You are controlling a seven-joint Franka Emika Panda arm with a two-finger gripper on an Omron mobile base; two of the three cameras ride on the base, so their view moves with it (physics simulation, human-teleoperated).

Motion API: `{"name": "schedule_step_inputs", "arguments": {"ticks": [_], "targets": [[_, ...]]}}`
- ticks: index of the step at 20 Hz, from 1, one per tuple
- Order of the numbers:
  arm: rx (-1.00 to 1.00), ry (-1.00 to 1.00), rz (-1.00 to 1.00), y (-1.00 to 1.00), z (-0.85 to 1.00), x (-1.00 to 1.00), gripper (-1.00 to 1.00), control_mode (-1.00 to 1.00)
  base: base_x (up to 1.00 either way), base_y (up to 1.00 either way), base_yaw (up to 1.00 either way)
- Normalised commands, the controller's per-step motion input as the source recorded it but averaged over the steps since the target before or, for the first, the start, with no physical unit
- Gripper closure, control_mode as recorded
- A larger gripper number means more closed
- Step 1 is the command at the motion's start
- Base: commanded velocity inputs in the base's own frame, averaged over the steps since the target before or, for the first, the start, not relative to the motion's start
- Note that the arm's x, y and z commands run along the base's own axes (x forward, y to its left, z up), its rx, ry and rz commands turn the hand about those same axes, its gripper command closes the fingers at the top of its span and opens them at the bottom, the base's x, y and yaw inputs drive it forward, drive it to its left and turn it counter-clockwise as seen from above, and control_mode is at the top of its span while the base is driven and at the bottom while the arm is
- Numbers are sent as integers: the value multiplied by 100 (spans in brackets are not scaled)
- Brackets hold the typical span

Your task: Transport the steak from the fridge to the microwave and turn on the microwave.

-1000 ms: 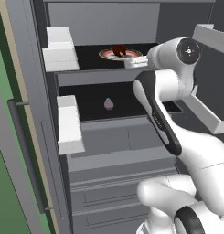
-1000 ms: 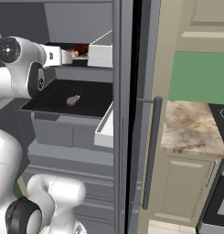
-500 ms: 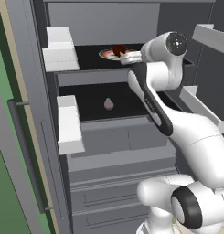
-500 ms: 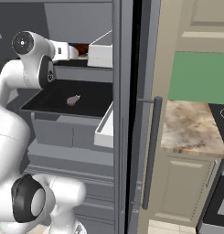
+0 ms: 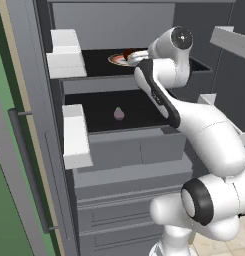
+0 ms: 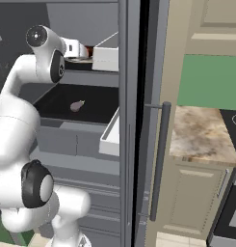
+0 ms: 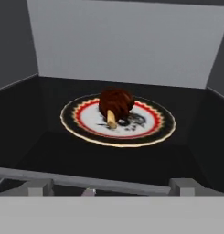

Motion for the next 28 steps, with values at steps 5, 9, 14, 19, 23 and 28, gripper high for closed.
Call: {"name": "schedule_step_inputs", "arguments": {"ticks": [5, 9, 14, 19, 23, 28], "targets": [[0, 3, -1, 0, 0, 47, -100, -100, 0, 0, 0], [0, 0, -1, 0, -4, 46, -100, -100, 0, 0, 0], [0, 0, 0, 0, -6, 39, -100, -100, 0, 0, 0], [0, 1, 0, 2, -8, 33, -100, -100, 0, 0, 0], [0, 0, 0, 6, -11, 30, -100, -100, 0, 0, 0], [0, 2, 0, 9, -5, 28, -100, -100, 0, 0, 0]]}}
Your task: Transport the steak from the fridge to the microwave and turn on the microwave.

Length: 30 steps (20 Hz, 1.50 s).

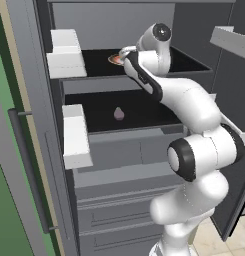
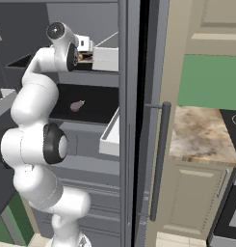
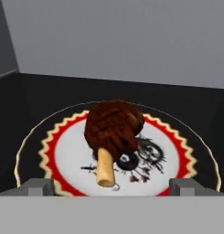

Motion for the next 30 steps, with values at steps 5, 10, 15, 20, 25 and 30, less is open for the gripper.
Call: {"name": "schedule_step_inputs", "arguments": {"ticks": [5, 10, 15, 20, 25, 30], "targets": [[0, 1, -1, 10, -4, 29, -100, -100, 0, 0, 0], [0, 1, -1, 1, 0, 27, -100, -100, 0, 0, 0], [0, 0, -1, 1, -2, 26, -100, -100, 0, 0, 0], [0, 1, -1, 2, -3, 22, -100, -100, 0, 0, 0], [0, 1, 0, 0, -5, 17, -100, -100, 0, 0, 0], [0, 3, 0, 0, -5, 10, -100, -100, 0, 0, 0]]}}
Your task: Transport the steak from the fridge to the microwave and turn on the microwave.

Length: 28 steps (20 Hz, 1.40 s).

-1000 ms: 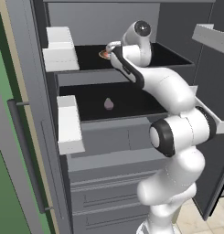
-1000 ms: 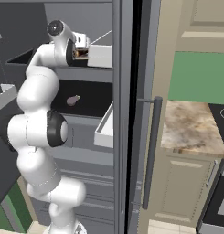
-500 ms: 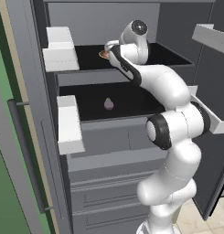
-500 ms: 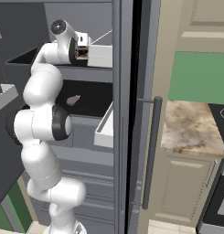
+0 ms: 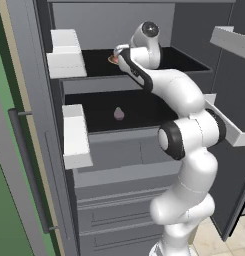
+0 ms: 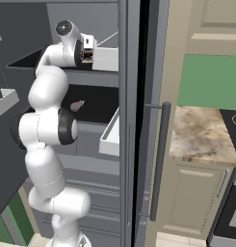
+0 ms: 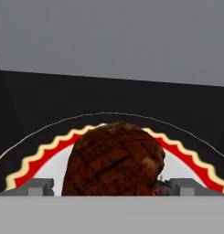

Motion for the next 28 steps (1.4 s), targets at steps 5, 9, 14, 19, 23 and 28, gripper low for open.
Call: {"name": "schedule_step_inputs", "arguments": {"ticks": [5, 9, 14, 19, 23, 28], "targets": [[0, 4, 0, 0, -7, 5, -100, -100, 0, 0, 0], [0, 1, 0, 0, -7, 8, -100, -100, 0, 0, 0], [0, 0, 0, 0, -11, 8, -100, -100, 0, 0, 0], [0, 0, 0, 0, -23, 3, 100, -100, 0, 0, 0], [0, 0, 0, 0, -26, 1, 100, -100, 0, 0, 0], [0, 0, 0, 0, -3, 0, 100, -100, 0, 0, 0]]}}
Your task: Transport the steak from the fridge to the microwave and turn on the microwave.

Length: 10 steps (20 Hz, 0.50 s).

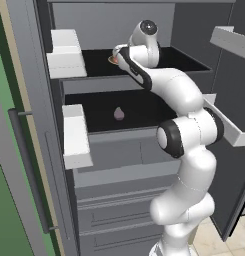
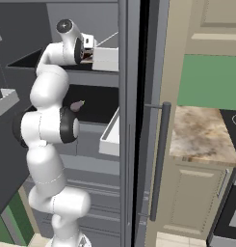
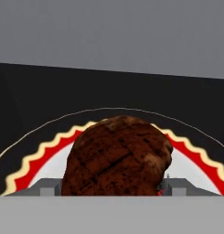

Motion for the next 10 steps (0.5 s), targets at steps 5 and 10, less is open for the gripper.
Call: {"name": "schedule_step_inputs", "arguments": {"ticks": [5, 10], "targets": [[0, -3, 0, -2, 0, 0, 100, -100, 0, 0, 0], [0, -16, -2, -13, 7, -32, 100, -100, 0, 0, 0]]}}
